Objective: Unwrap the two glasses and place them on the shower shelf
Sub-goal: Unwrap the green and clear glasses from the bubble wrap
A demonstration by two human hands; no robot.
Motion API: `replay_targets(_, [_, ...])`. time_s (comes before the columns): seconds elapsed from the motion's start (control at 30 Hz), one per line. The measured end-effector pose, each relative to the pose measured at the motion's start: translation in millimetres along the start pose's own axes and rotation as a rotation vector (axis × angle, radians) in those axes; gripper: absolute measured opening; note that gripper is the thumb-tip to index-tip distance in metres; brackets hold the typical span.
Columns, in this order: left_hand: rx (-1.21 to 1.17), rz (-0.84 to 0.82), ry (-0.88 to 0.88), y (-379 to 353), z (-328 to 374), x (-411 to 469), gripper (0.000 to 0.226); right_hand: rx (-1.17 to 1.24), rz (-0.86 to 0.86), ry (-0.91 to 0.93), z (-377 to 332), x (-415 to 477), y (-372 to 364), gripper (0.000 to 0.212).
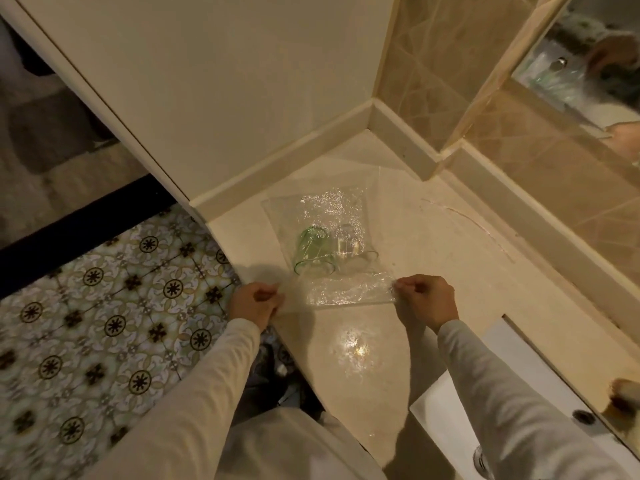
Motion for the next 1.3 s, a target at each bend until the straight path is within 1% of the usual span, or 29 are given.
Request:
replay_targets(0.17, [0.034, 0.017, -0.064, 6, 8, -3, 0.026, 0.135, -0.019, -0.007, 2, -5, 4, 0.021])
replay_targets(0.27, [0.038, 0.025, -0.1, 9, 12, -7, 0.029, 0.273, -0.027, -0.019, 1, -10, 10, 0.029])
replay_targets(0.37, [0.041, 0.04, -0.136, 12, 16, -14, 0.029, 0.358, -0.053, -0.026, 0, -13, 14, 0.028])
replay_targets(0.43, [0.123, 0.091, -0.248, 14, 25, -20, 0.016, 0.39, -0.08, -0.029, -1, -14, 16, 0.024])
replay_targets(0.47, [0.199, 0.147, -0.354, 14, 31, -23, 0.007, 0.402, -0.099, -0.027, -2, -14, 17, 0.02])
replay_targets(0.5, [0.284, 0.203, -0.484, 13, 39, -29, 0.005, 0.415, -0.119, -0.026, -4, -14, 17, 0.016])
replay_targets(0.53, [0.36, 0.225, -0.617, 7, 49, -36, 0.009, 0.427, -0.136, -0.025, -5, -14, 18, 0.013])
replay_targets(0.57, [0.42, 0.194, -0.738, -4, 59, -44, 0.013, 0.438, -0.152, -0.025, -7, -14, 18, 0.012])
replay_targets(0.63, [0.502, 0.014, -0.927, -34, 75, -61, 0.028, 0.452, -0.18, -0.02, -10, -15, 20, 0.012])
replay_targets(0.7, [0.587, -0.206, -0.984, -64, 82, -72, 0.04, 0.464, -0.206, -0.013, -12, -16, 24, 0.013])
replay_targets(0.73, [0.624, -0.275, -0.978, -75, 82, -73, 0.042, 0.476, -0.218, -0.014, -13, -17, 27, 0.013])
replay_targets(0.77, [0.663, -0.304, -0.967, -83, 81, -71, 0.04, 0.488, -0.229, -0.018, -14, -18, 30, 0.015])
replay_targets(0.83, [0.704, -0.291, -0.967, -87, 81, -69, 0.029, 0.483, -0.252, -0.016, -14, -21, 35, 0.019])
replay_targets(0.87, [0.685, -0.273, -0.976, -86, 82, -69, 0.024, 0.462, -0.255, -0.013, -13, -21, 37, 0.02])
replay_targets(0.93, [0.57, -0.26, -0.993, -82, 84, -71, 0.017, 0.376, -0.248, 0.003, -11, -22, 37, 0.018])
replay_targets(0.97, [0.513, -0.267, -0.987, -81, 84, -73, 0.015, 0.286, -0.223, 0.041, -14, -23, 36, 0.024])
replay_targets(1.0, [0.485, -0.273, -0.97, -79, 84, -74, 0.013, 0.164, -0.178, 0.107, -19, -24, 34, 0.036])
replay_targets(1.03, [0.487, -0.28, -0.945, -77, 84, -74, 0.013, 0.059, -0.127, 0.204, -28, -27, 31, 0.048])
replay_targets(1.07, [0.494, -0.287, -0.928, -76, 83, -75, 0.013, -0.02, -0.095, 0.331, -40, -29, 25, 0.056])
replay_targets(1.1, [0.49, -0.288, -0.929, -74, 83, -75, 0.013, -0.083, -0.101, 0.467, -52, -33, 16, 0.058])
replay_targets(1.13, [0.484, -0.286, -0.94, -73, 83, -76, 0.012, -0.158, -0.139, 0.576, -63, -39, 5, 0.057])
replay_targets(1.2, [0.479, -0.276, -0.956, -69, 83, -78, 0.011, -0.295, -0.245, 0.703, -80, -48, -16, 0.042])
replay_targets(1.23, [0.483, -0.274, -0.95, -66, 82, -77, 0.012, -0.323, -0.296, 0.744, -84, -50, -25, 0.034])
replay_targets(1.3, [0.552, -0.291, -0.92, -59, 78, -71, 0.015, -0.34, -0.359, 0.759, -87, -53, -32, 0.032])
Point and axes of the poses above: each hand's wrist, its own x-axis towards the middle knuckle, its own y-axis out of the back of the hand, z = x × y, the point moved 4 cm from there along x, towards the middle knuckle, and after that the axes turned 13 degrees about z, right-handed, at the moved point
